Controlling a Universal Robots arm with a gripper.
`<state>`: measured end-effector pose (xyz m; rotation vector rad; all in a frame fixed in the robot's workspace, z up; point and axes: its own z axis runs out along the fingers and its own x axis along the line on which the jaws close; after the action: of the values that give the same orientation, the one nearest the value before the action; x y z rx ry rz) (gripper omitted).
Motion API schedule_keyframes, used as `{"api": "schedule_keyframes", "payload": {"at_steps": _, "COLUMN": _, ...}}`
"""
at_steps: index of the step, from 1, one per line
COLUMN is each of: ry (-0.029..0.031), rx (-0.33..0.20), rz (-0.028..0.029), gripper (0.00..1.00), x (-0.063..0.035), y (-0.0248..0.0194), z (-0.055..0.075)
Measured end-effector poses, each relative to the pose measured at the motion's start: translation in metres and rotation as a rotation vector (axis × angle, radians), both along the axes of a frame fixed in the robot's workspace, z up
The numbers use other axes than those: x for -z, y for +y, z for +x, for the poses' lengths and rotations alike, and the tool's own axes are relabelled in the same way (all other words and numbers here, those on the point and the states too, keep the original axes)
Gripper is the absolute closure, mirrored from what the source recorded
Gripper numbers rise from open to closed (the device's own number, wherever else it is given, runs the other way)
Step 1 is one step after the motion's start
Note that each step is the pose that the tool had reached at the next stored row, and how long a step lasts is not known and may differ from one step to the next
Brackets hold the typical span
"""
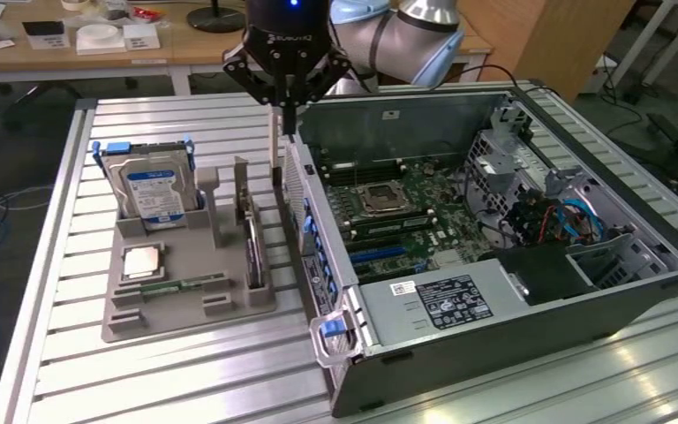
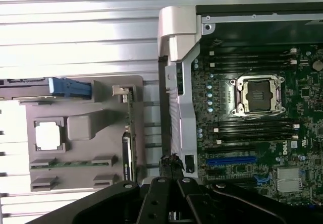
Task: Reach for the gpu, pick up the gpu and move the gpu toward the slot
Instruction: 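Reach for the gpu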
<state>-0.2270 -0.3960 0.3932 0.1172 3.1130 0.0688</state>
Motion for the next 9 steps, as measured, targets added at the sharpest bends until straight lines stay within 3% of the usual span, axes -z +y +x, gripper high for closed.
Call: {"api": "schedule_keyframes", "payload": {"at_steps": 9, "ry": 0.0, "rx": 0.0, "rz": 0.0001, "gripper": 0.89, "x": 0.0001, "y": 0.0014, "z": -0.023}}
